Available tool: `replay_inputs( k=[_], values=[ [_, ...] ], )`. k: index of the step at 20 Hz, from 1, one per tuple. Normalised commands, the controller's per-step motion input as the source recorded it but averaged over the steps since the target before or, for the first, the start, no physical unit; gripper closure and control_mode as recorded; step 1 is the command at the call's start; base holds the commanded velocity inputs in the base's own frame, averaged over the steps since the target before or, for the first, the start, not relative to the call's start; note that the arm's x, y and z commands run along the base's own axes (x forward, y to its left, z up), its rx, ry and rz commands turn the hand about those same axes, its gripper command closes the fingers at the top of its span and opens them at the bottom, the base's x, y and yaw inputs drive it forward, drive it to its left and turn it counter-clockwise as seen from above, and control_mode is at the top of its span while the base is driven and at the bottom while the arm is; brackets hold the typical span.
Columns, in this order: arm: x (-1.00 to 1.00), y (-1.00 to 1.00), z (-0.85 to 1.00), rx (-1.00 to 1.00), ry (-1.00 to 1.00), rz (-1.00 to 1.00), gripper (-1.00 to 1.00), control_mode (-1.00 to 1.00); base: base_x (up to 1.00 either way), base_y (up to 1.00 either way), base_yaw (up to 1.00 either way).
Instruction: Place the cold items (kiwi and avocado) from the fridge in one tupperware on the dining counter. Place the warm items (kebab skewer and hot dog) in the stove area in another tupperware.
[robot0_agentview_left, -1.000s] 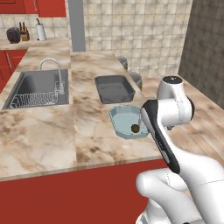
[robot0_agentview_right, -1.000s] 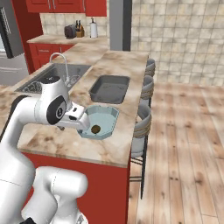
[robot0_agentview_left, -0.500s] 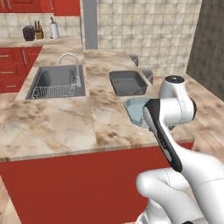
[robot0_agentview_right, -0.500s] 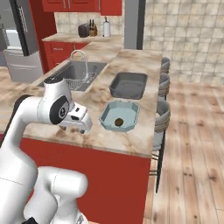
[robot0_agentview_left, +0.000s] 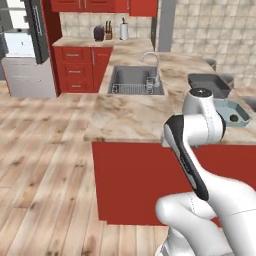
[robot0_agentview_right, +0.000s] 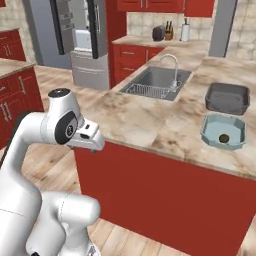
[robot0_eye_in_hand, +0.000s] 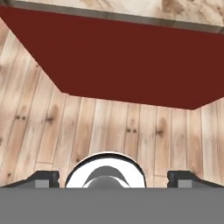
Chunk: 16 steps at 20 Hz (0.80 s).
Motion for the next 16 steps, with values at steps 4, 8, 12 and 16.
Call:
replay_inputs(
  k=[4,8,12,16],
  values=[
    [0.0,0.0,0.0,0.0,0.0,0.0,-1.0,1.0,0.14,1.0,0.0],
    [0.0,0.0,0.0,0.0,0.0,0.0,-1.0,1.0,0.38,1.0,0.0],
    [0.0,0.0,0.0,0.0,0.0,0.0,-1.0,1.0,0.31,1.0,0.0],
    [0.0,0.0,0.0,0.0,0.0,0.0,-1.0,1.0,0.37,1.0,0.0]
  ],
)
